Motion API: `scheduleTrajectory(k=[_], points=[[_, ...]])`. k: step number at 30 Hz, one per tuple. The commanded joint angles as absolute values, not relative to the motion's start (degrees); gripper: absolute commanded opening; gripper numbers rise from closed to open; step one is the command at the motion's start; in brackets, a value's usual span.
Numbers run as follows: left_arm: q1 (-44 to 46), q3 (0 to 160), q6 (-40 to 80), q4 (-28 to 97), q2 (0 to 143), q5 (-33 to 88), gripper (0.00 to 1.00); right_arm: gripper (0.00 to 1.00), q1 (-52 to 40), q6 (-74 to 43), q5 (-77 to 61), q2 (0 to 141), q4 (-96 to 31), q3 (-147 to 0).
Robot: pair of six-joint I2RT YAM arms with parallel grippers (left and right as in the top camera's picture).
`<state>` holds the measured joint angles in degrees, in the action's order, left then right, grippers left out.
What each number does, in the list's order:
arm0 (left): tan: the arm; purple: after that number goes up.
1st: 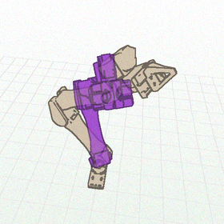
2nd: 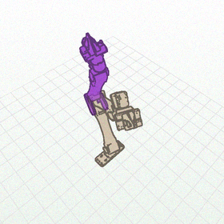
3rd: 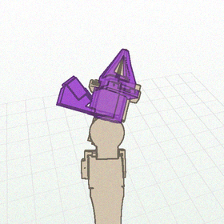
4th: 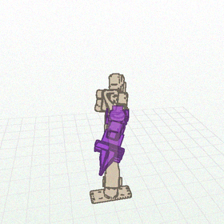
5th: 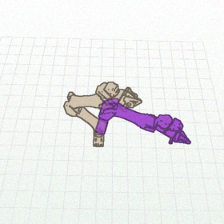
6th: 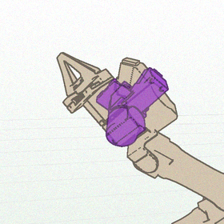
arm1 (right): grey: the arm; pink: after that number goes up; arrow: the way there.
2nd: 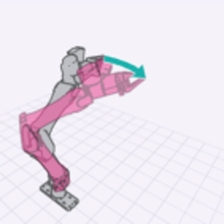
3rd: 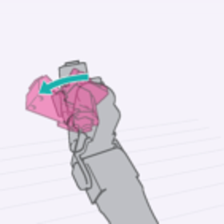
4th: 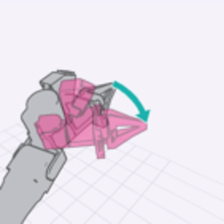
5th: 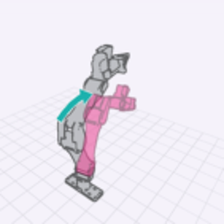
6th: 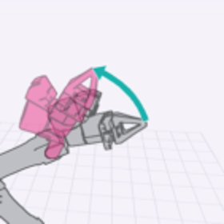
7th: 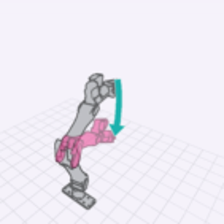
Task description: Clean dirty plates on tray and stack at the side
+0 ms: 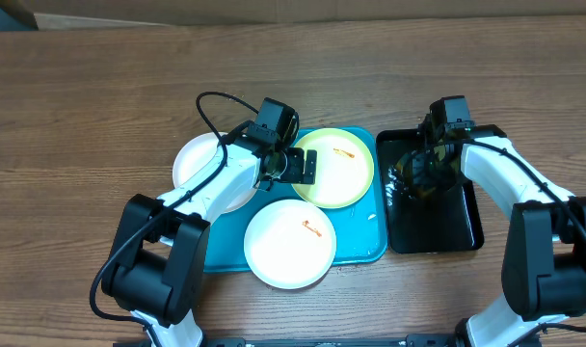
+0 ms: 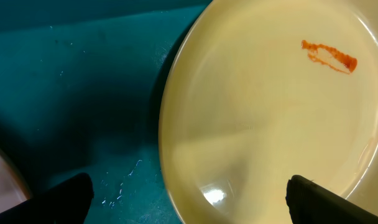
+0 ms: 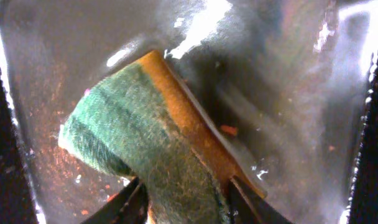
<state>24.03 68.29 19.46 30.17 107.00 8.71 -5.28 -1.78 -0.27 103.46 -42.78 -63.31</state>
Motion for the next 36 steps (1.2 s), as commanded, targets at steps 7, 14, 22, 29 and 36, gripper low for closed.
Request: scheduleTrajectory(k=[7, 14, 22, 29, 36], points=[[24.43, 69.14, 19.29, 30.15, 108.03, 8.38, 1.0, 0.63, -5.1, -13.17, -3.09, 103.31, -44.56, -63.07], [24.43, 69.14, 19.29, 30.13, 108.03, 8.38, 1.0, 0.71, -5.13, -8.23, -3.07, 103.31, -39.07, -63.09], [24.43, 69.14, 19.29, 30.13, 108.01, 8.38, 1.0, 0.76, -5.13, -3.07, -2.48, 103.31, -37.91, -63.09], [24.43, 69.14, 19.29, 30.13, 108.03, 8.38, 1.0, 0.74, -5.13, -1.21, -0.51, 103.31, -39.75, -62.87], [24.43, 69.14, 19.29, 30.13, 108.01, 8.38, 1.0, 0.55, -5.13, -1.21, -0.51, 103.31, -35.03, -58.74]])
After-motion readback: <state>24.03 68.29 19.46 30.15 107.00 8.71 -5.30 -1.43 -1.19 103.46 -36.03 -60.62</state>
